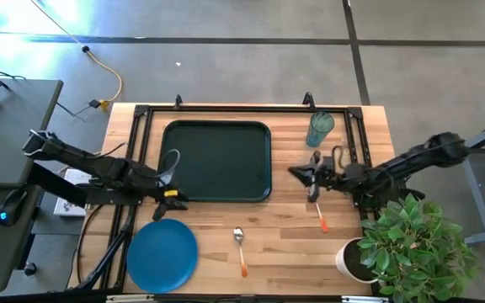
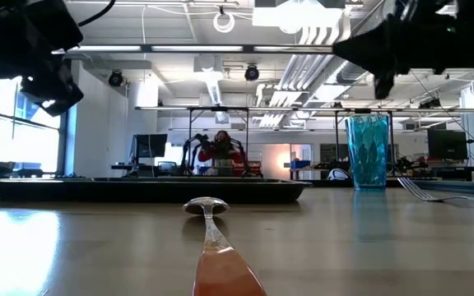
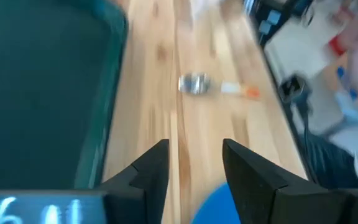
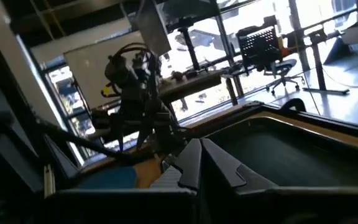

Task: Pick and place plate/cup/fork/spoon on tray
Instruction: Put the blue plate on the black tray

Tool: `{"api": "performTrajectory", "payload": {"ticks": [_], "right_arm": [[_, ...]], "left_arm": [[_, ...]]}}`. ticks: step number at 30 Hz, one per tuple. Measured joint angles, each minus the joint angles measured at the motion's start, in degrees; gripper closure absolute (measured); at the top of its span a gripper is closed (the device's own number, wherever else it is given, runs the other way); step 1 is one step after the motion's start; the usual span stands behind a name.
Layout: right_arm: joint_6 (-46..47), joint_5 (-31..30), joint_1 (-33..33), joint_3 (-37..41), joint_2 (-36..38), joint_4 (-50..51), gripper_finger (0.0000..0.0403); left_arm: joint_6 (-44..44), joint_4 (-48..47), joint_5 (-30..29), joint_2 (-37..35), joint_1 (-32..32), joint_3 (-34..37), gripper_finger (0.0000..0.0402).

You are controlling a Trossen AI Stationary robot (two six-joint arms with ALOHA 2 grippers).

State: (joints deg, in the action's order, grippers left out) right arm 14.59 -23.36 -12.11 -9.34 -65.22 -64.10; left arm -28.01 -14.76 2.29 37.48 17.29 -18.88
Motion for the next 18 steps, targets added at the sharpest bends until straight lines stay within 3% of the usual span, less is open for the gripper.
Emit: {"api": "performTrajectory", "payload": {"ticks": [6, 8, 11, 18], "right_arm": [[-9.6, 2.6, -1.2, -14.5, -15.0, 4.2, 0.0356], [-13.9, 0.4, -0.9, -20.1, -18.4, 7.5, 0.0345], [-13.6, -4.5, 0.2, -28.5, -21.4, 15.4, 0.0337], [-13.5, 1.5, 1.3, -41.0, -24.6, 31.7, 0.0335]], "left_arm": [[-5.7, -5.9, 1.1, 6.1, 6.3, -3.3, 0.0214], [-7.3, -6.4, 1.9, 7.6, 8.1, -4.2, 0.0208], [-10.2, -6.5, 2.0, 9.8, 11.1, -4.8, 0.0207], [-16.6, -9.0, 2.1, 13.9, 17.6, -4.9, 0.021]]}}
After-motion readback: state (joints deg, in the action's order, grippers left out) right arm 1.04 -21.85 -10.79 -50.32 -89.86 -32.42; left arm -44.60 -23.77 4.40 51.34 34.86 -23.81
